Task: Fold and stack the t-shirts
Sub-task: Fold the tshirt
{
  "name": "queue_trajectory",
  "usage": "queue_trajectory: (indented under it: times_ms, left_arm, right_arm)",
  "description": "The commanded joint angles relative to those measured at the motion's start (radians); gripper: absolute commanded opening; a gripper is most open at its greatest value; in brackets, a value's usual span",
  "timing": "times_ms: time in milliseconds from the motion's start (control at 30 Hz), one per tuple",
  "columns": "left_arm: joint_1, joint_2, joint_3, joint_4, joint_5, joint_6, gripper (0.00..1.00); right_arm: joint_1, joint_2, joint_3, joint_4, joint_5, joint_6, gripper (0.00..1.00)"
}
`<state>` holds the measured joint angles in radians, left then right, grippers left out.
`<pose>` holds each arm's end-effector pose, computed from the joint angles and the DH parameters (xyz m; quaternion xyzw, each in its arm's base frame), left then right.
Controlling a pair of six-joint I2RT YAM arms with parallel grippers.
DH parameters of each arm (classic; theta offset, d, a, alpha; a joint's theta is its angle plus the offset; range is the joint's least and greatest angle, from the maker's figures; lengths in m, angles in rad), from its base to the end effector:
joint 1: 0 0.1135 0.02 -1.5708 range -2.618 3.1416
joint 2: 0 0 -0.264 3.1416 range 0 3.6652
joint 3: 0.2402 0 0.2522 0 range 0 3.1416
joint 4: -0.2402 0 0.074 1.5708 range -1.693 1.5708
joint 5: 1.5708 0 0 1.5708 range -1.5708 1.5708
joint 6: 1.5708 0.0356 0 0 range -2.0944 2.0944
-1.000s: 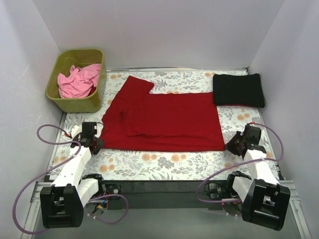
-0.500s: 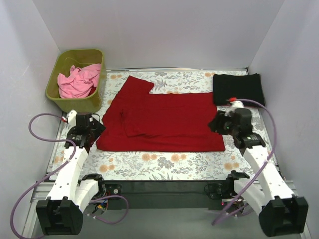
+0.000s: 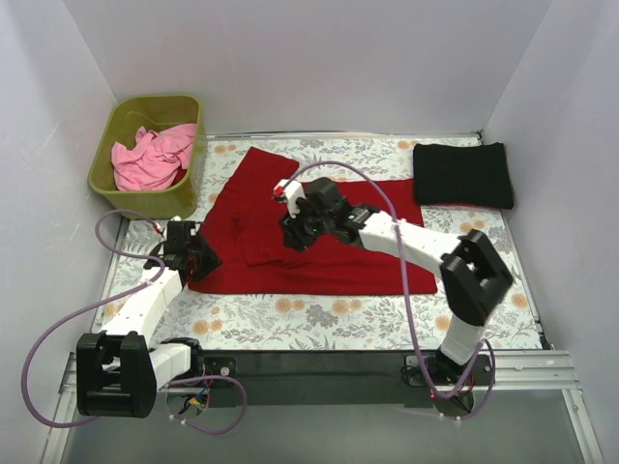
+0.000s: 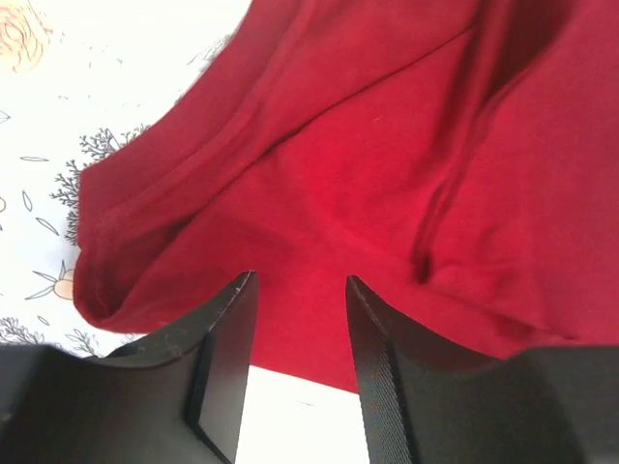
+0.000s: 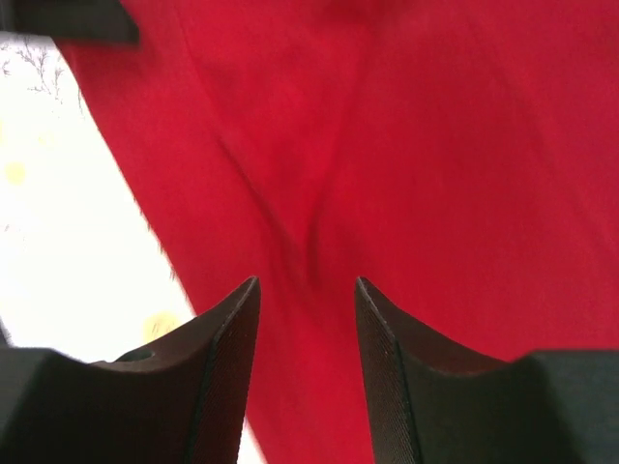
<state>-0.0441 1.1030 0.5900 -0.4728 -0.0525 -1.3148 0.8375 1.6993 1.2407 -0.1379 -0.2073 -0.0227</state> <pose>0.2042 -0.0071 0.1899 -0.5741 0.7659 -0.1616 0.2400 0.2556 0.2947 0.2595 -0.4105 0.7787 0.2684 0.3913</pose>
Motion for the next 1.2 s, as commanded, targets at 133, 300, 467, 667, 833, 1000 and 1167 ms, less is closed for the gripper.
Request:
queue_trajectory:
  times_ms: [133,300,467,667,833,1000,1167]
  left_arm:
    - [-0.003,0.061,-0.035,0.043,-0.012,0.026,0.35]
    - [-0.003,0.096,-0.042,0.048,-0.023,0.011,0.32]
    - [-0.003,0.127,-0.032,0.045,-0.026,0.015,0.29]
    - [-0.003,0.123,-0.032,0.046,-0.03,0.015,0.28]
    - [-0.003,0.127,-0.03,0.046,-0.029,0.017,0.28]
    - [-0.003,0.124,-0.03,0.048,-0.029,0.017,0.27]
    - [-0.003,0.123,-0.03,0.048,-0.027,0.019,0.27]
  right_arm:
    - [0.071,0.255,0.302,0.0,-0.107,-0.21,0.42]
    - [0.112,0.393,0.419,-0.009,-0.152,-0.233,0.41]
    - [0.146,0.48,0.474,-0.014,-0.161,-0.252,0.4]
    - [0.149,0.539,0.502,-0.017,-0.159,-0.258,0.39]
    - [0.149,0.563,0.51,-0.017,-0.158,-0.252,0.34]
    - [0.149,0.574,0.508,-0.017,-0.153,-0.249,0.28]
    - [0.149,0.576,0.516,-0.019,-0.147,-0.247,0.1]
